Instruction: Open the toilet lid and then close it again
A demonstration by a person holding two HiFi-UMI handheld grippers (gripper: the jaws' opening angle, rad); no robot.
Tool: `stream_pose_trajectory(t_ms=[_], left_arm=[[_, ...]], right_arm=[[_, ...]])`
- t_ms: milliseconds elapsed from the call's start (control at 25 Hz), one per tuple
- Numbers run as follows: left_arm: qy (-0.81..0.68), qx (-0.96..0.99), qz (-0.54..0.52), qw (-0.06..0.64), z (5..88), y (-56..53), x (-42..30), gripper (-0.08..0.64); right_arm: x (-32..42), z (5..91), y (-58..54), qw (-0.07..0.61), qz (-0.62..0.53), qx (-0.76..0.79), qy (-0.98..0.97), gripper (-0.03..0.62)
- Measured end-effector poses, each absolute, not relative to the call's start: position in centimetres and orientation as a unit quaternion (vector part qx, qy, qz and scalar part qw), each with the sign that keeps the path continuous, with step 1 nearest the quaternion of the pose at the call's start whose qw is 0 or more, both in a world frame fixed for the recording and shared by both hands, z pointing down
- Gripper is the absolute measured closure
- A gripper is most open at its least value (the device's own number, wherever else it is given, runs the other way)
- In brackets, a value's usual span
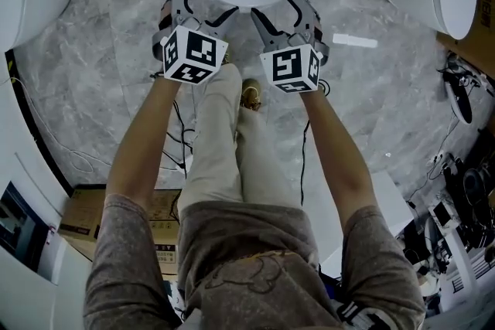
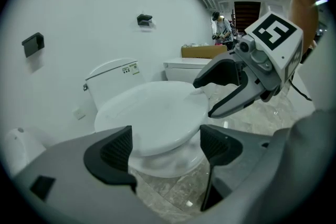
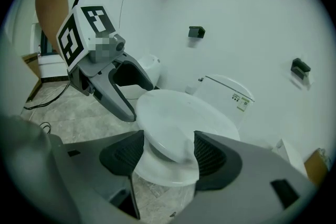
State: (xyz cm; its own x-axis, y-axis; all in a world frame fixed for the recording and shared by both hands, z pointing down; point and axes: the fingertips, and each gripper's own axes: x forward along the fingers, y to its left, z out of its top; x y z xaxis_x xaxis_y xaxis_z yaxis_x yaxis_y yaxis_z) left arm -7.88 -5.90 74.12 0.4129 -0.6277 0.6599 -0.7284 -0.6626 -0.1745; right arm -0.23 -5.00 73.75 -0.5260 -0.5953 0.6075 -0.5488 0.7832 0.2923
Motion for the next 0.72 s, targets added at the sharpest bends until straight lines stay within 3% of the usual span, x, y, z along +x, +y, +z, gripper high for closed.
stream_pose_trajectory(t_ms=[480, 720], left_arm=[[-0.403, 0.863, 0.301, 0.043, 58.2, -13.3, -8.4, 0.161], [-0.378, 0.874, 0.302, 0.036, 52.9, -18.0, -8.1, 0.163]], right_arm=[[-0.9, 58.2, -12.2, 0.299, -0.037, 0.346, -0.889, 0.302], [-0.8, 53.1, -16.8, 0.314, -0.006, 0.338, -0.887, 0.304]])
